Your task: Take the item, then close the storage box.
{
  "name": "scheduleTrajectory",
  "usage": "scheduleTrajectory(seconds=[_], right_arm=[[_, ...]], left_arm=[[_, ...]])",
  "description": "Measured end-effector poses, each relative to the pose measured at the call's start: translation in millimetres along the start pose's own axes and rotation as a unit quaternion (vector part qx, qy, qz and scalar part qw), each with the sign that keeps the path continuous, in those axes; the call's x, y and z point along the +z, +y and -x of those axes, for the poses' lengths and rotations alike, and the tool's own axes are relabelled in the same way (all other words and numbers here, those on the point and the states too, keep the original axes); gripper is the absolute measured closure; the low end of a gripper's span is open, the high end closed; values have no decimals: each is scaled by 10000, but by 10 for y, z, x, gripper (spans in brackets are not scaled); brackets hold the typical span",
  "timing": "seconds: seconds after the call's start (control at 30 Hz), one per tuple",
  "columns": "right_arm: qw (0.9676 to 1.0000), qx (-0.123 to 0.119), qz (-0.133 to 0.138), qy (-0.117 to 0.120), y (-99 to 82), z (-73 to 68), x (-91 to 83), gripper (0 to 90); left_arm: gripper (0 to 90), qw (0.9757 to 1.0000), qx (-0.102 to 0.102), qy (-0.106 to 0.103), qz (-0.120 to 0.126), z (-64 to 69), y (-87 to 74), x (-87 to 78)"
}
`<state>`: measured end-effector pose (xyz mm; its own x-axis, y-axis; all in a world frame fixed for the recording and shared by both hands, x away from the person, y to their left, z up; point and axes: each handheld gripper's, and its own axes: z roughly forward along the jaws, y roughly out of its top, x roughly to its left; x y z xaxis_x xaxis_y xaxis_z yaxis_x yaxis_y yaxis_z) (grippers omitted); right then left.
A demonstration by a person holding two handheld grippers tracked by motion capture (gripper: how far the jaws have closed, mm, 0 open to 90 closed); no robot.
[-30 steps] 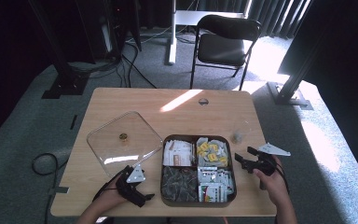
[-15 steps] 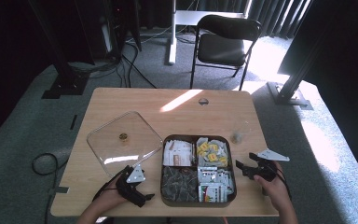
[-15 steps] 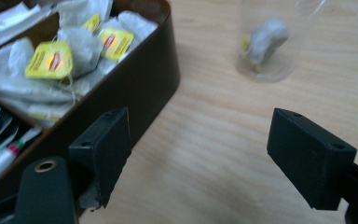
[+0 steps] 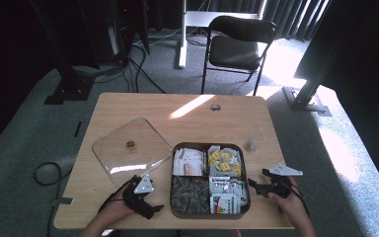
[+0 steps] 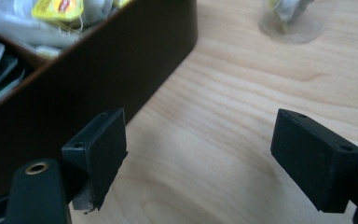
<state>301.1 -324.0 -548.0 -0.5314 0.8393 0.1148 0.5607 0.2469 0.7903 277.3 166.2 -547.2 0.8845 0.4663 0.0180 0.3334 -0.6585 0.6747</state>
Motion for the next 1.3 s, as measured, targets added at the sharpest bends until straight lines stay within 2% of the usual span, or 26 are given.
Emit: scheduleTrajectory(seconds=[0.23,0.33,0.4,1.3], right_arm=[[9993,-312,-193,-4,1,-54,24,170],[9977,-501,-444,79,3,-79,54,134],[9965,-641,-540,-6,9,-99,76,134],[9961,-678,-568,-33,13,-107,87,124]], left_arm=[[0,10000,3,1,-2,0,0,0],[0,10000,6,1,0,0,0,0],[0,10000,3,2,-1,1,0,0],[10,10000,-8,4,17,21,-16,-18]])
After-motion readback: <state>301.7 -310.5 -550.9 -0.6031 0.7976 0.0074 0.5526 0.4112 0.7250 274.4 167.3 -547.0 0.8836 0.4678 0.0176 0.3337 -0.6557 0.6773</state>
